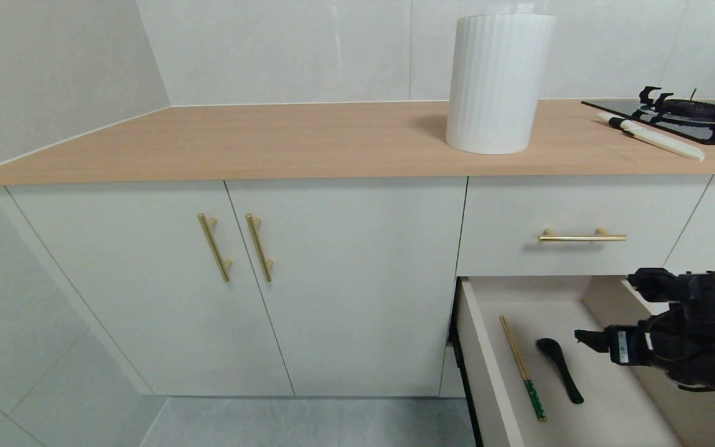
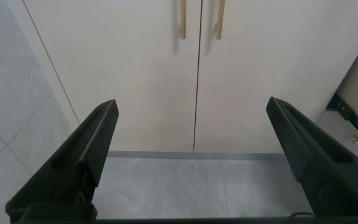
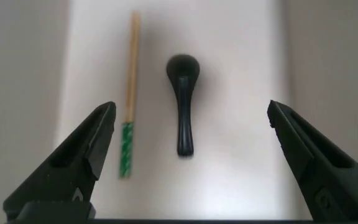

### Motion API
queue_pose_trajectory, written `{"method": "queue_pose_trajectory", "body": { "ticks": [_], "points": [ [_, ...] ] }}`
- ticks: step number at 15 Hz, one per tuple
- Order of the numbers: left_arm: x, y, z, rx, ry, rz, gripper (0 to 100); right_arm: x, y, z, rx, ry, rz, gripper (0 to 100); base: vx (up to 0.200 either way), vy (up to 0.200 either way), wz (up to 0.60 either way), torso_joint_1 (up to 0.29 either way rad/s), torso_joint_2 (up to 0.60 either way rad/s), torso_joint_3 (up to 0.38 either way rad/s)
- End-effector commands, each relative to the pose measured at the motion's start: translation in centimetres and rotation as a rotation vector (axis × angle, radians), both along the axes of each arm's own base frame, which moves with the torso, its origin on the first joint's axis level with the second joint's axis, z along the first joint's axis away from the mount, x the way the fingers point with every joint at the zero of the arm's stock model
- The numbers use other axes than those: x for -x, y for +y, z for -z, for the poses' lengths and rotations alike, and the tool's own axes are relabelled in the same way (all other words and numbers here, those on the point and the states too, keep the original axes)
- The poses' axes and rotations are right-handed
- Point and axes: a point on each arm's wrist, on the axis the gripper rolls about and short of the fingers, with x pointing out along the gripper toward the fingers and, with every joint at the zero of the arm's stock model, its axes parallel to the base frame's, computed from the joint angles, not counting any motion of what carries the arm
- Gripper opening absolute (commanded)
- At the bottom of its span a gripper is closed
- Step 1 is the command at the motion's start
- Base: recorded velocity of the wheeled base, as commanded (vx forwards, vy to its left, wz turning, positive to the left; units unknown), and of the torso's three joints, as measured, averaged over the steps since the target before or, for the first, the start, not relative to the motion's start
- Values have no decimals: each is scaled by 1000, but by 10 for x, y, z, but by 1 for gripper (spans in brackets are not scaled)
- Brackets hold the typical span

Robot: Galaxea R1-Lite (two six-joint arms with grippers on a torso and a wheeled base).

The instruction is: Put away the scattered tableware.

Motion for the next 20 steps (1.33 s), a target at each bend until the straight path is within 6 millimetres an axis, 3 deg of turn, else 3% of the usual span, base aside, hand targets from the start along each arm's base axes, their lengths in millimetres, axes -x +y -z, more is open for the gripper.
{"method": "queue_pose_trajectory", "body": {
  "ticks": [1,6,10,14,16,20],
  "points": [
    [0,0,0,-1,0,0,100,59,1,-51,-8,-88,-20,100,0,0,0,0,0,0],
    [0,0,0,2,0,-1,100,113,6,-52,-7,-60,-74,100,0,0,0,0,0,0],
    [0,0,0,2,0,-1,100,138,4,-39,-4,0,-77,100,-200,0,0,4,4,4],
    [0,0,0,0,0,-1,100,141,4,-31,-16,71,-105,100,-200,0,0,4,4,5],
    [0,0,0,0,0,-1,100,138,5,-24,-20,138,-120,100,0,0,0,0,0,0],
    [0,0,0,0,0,-1,100,110,9,-6,-27,291,-129,100,0,0,0,0,0,0]
  ]
}}
